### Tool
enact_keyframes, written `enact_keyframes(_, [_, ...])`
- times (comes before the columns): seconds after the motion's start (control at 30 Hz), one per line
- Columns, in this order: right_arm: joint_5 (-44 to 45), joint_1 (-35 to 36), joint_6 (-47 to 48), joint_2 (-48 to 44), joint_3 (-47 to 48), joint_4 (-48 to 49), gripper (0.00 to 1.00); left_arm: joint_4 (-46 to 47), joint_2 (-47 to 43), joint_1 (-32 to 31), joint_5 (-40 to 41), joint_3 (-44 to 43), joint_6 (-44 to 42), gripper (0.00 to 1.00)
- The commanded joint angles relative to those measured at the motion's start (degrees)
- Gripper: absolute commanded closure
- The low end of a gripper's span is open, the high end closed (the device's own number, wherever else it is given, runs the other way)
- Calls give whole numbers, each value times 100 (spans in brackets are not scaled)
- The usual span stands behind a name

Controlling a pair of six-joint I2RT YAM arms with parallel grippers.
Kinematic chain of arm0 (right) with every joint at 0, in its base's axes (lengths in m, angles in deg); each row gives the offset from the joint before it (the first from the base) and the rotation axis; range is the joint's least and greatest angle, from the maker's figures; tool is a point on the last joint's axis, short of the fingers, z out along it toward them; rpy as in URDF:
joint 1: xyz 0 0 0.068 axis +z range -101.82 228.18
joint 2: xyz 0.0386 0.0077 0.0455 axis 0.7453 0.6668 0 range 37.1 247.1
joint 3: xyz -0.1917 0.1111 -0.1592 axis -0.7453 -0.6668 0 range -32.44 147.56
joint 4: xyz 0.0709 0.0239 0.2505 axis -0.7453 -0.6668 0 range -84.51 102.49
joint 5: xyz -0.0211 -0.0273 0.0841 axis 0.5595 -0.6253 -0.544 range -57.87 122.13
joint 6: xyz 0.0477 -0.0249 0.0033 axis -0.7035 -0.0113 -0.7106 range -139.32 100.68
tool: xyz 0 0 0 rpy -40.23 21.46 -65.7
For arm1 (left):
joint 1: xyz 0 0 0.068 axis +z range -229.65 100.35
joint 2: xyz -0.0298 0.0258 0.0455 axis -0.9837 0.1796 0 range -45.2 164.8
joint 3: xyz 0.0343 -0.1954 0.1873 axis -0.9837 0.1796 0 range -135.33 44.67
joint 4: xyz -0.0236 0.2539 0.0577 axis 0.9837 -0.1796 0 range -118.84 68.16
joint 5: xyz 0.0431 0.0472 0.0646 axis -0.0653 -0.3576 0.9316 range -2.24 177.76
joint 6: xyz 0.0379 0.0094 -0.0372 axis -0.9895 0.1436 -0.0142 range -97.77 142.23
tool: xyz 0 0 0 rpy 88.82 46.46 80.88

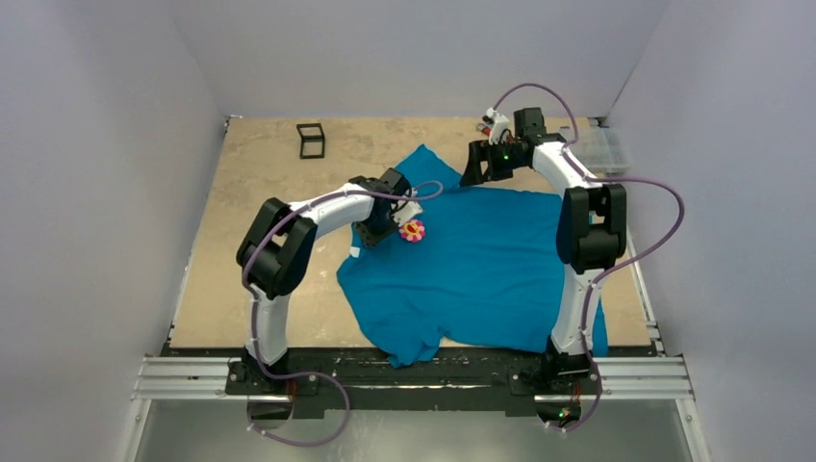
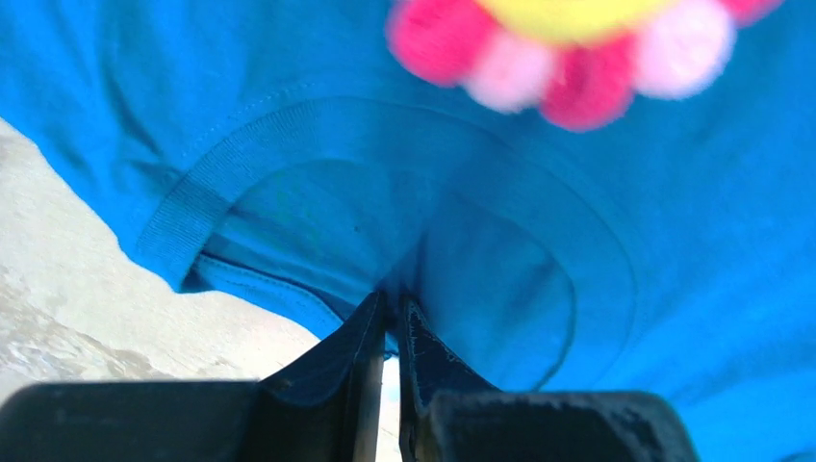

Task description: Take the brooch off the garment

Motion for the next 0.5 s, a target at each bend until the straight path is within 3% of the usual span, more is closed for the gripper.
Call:
enact_keyframes(0.0, [-220, 97, 82, -550, -359, -70, 15, -76, -467, -254, -265, 856, -179, 91])
enact_keyframes(0.27, [-455, 98, 238, -1157, -1332, -168, 19, -11, -1229, -506, -486, 2142, -425, 93])
enact_keyframes(0.4, [-673, 125, 259, -1533, -1831, -185, 22, -119, -1634, -488, -588, 2327, -428, 91])
enact_keyframes(0.47, [-784, 190, 232, -1695, -2050, -149, 24, -148, -1953, -370, -1018, 2209, -319, 87])
